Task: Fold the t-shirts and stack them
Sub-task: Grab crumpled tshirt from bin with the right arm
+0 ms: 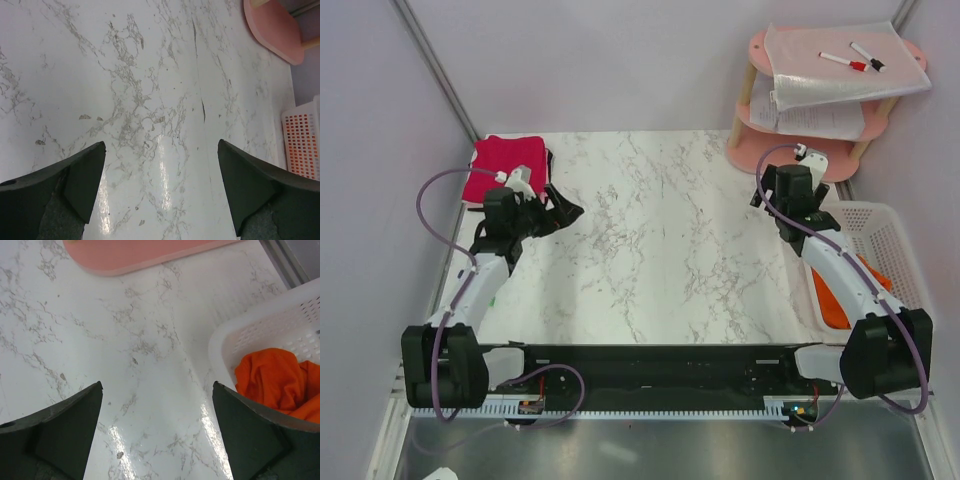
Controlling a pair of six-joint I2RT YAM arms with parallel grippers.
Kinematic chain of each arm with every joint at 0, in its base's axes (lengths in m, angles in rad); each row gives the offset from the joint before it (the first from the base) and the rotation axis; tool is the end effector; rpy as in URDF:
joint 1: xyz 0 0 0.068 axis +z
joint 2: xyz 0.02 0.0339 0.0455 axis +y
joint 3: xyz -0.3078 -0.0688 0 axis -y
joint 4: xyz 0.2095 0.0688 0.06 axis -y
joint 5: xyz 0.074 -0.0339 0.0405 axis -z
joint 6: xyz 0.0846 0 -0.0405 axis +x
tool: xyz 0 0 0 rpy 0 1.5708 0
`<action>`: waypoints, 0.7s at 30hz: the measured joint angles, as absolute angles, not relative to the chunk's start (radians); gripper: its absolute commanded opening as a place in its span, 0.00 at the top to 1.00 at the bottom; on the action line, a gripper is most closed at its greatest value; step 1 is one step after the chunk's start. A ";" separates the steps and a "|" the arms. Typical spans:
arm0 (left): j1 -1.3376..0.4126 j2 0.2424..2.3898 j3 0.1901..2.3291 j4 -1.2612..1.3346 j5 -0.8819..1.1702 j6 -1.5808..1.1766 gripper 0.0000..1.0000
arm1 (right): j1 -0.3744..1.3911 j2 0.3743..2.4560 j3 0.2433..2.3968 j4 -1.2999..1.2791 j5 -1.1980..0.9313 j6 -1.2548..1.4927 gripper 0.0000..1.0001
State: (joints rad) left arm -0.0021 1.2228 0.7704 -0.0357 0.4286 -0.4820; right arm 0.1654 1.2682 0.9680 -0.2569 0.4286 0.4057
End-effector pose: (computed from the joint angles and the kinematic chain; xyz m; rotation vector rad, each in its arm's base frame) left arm 0.2629 -0.0357 0.2944 -0.2294 2.0802 -0.7375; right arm 0.2763 0.0105 0.3229 0.4939 2.0146 -0.1080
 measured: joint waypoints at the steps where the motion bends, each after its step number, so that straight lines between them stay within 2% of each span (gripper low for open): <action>1: -0.002 1.196 0.751 -0.027 0.426 -0.482 0.00 | 0.165 1.282 0.976 -0.275 0.426 0.408 0.02; 7: -0.006 1.097 0.669 -0.001 0.416 -0.508 0.00 | 0.165 1.288 1.003 -0.379 0.457 0.434 0.02; 21: -0.085 1.172 0.566 -0.003 0.398 -0.546 0.00 | 0.139 1.058 1.033 -0.794 0.699 0.574 0.02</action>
State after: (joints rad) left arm -0.0853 1.1721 0.5659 -0.0032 0.3985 -0.5461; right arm 0.1390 1.0584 1.0332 -0.7940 0.6991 0.5743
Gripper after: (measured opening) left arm 0.996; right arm 0.982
